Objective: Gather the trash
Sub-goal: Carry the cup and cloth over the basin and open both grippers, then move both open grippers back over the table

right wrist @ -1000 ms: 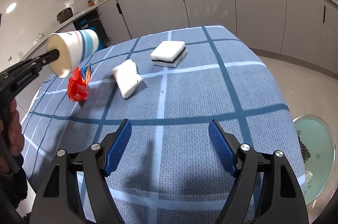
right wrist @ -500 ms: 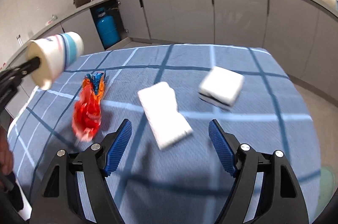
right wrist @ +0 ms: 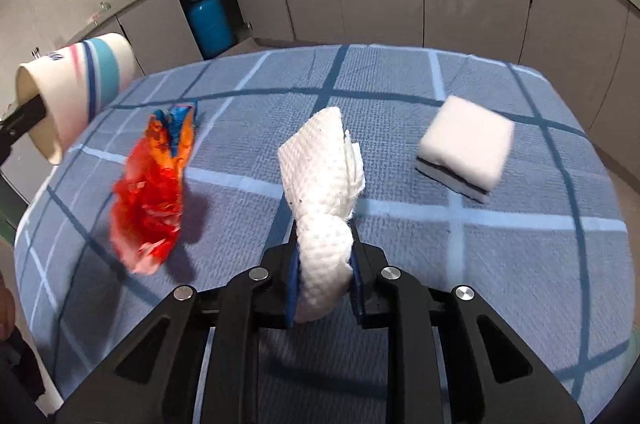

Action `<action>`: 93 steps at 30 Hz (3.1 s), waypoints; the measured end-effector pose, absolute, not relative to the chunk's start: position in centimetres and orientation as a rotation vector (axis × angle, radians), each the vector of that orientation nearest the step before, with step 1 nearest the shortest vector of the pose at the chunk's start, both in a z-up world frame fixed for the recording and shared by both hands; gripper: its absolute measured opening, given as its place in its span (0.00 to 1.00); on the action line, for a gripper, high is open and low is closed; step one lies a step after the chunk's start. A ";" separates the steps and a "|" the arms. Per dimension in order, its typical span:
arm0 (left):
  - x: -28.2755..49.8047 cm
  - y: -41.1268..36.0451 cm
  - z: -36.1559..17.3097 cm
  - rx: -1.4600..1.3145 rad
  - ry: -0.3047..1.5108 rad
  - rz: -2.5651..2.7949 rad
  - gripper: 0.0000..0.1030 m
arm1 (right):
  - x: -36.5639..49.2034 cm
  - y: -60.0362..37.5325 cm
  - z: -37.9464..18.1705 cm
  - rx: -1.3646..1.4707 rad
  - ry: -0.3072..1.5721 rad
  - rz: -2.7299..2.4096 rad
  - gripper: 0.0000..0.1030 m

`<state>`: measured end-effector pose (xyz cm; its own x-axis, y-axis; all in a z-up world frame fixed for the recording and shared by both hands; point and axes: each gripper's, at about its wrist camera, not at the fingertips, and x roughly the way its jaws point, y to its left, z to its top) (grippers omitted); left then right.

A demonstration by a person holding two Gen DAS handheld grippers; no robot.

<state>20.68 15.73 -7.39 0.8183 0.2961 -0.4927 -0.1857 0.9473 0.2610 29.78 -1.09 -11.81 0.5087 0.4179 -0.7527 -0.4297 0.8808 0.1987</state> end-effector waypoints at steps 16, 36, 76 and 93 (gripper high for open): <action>19.7 1.7 -7.1 0.317 0.531 -0.008 0.04 | 21.8 -14.9 -7.0 0.114 0.771 0.309 0.21; 18.7 -16.5 -9.1 0.417 0.499 -0.399 0.04 | 16.4 -34.1 -10.6 0.246 0.784 -0.075 0.21; 20.8 -20.9 -13.5 0.485 0.590 -0.420 0.71 | 16.2 -39.5 -16.4 0.366 0.822 -0.160 0.57; 23.1 -4.8 -11.1 0.394 0.612 0.030 0.80 | 18.7 -30.6 -12.5 0.277 0.789 0.013 0.65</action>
